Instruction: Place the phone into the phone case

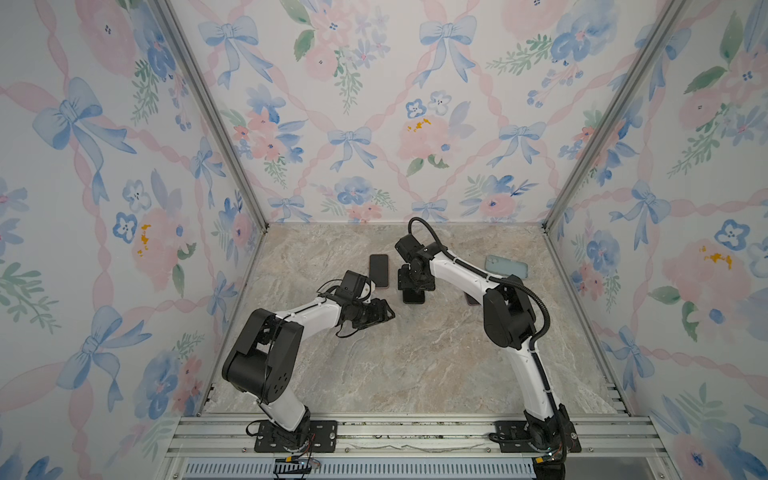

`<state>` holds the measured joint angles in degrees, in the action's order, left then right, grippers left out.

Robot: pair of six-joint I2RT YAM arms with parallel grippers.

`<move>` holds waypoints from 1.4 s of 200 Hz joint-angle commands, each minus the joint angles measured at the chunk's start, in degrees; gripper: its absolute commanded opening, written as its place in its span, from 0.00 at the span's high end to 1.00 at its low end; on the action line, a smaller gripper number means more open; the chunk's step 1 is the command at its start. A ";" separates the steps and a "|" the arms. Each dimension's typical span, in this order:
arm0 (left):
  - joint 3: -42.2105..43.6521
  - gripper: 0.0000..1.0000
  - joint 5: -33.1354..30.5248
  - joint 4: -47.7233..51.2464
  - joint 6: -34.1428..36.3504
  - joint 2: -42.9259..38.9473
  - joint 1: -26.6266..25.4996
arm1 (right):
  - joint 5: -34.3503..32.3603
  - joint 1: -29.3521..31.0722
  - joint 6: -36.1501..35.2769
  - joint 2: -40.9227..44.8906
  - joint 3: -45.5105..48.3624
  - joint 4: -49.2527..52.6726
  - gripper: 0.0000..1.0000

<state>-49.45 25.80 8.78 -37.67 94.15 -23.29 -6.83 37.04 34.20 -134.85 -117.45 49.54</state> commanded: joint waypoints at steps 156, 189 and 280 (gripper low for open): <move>0.14 0.29 1.62 0.96 1.23 0.80 2.02 | 1.95 -3.02 -0.46 -14.50 -22.91 2.82 0.40; 0.14 0.29 1.71 0.94 1.35 0.97 2.02 | 3.37 -3.05 0.16 -15.36 -23.08 1.23 0.38; 0.41 0.29 1.71 0.96 1.33 0.99 2.11 | 4.02 -3.02 -0.69 -16.27 -23.44 0.11 0.27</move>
<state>-49.63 26.87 8.93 -37.47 94.48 -21.63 -4.01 34.22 34.22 -149.71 -139.20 50.68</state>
